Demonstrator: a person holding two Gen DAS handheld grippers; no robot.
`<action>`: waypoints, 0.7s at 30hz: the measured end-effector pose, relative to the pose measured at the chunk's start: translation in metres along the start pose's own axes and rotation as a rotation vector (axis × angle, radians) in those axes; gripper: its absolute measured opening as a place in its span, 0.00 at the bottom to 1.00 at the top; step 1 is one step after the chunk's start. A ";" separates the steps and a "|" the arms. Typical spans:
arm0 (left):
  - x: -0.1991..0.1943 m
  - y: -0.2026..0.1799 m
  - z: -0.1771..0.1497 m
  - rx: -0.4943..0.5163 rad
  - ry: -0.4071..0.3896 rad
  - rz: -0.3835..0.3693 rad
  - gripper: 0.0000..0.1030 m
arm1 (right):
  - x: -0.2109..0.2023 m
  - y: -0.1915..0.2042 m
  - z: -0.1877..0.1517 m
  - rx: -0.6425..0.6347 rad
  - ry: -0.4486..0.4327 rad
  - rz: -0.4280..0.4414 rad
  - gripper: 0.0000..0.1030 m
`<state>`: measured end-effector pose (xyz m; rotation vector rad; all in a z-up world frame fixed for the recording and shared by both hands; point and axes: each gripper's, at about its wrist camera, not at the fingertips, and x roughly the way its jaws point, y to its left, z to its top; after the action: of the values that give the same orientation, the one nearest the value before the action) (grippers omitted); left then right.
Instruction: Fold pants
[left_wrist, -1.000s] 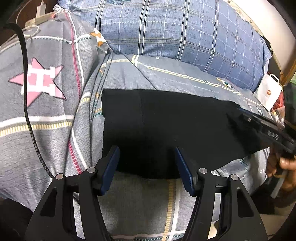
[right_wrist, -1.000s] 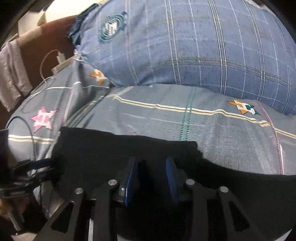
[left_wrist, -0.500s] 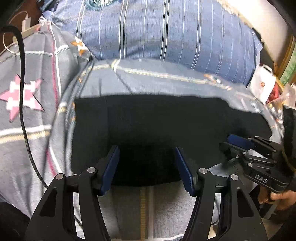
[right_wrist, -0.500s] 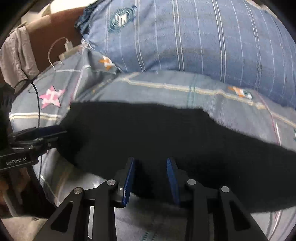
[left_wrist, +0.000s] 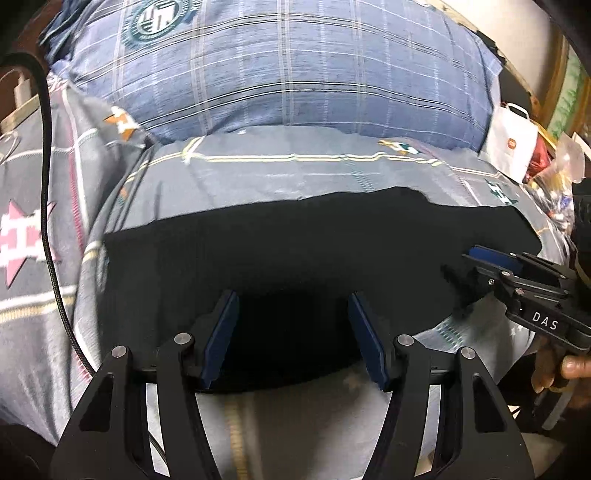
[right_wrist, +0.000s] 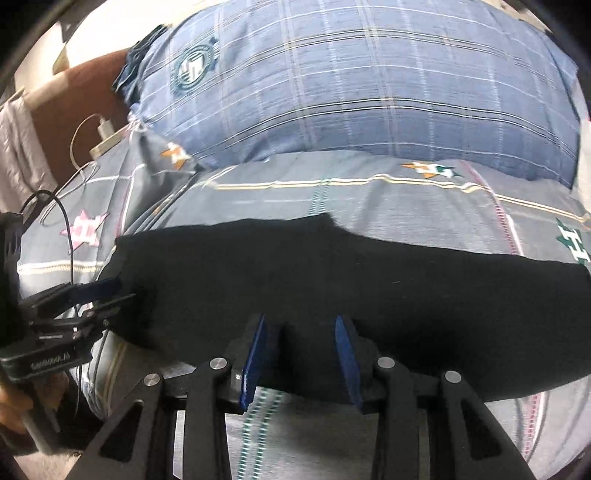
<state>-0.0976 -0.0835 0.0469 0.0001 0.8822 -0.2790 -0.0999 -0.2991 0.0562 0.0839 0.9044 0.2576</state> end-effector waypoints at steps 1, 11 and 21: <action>0.002 -0.004 0.003 0.005 0.001 -0.007 0.60 | -0.001 -0.003 0.000 0.010 -0.002 -0.003 0.36; 0.027 -0.052 0.025 0.097 0.028 -0.067 0.60 | -0.018 -0.045 -0.008 0.093 -0.004 -0.050 0.37; 0.053 -0.096 0.041 0.137 0.067 -0.155 0.77 | -0.041 -0.099 -0.023 0.215 -0.029 -0.094 0.39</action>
<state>-0.0582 -0.1938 0.0437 0.0683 0.9294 -0.4863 -0.1236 -0.4058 0.0555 0.2427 0.9025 0.0705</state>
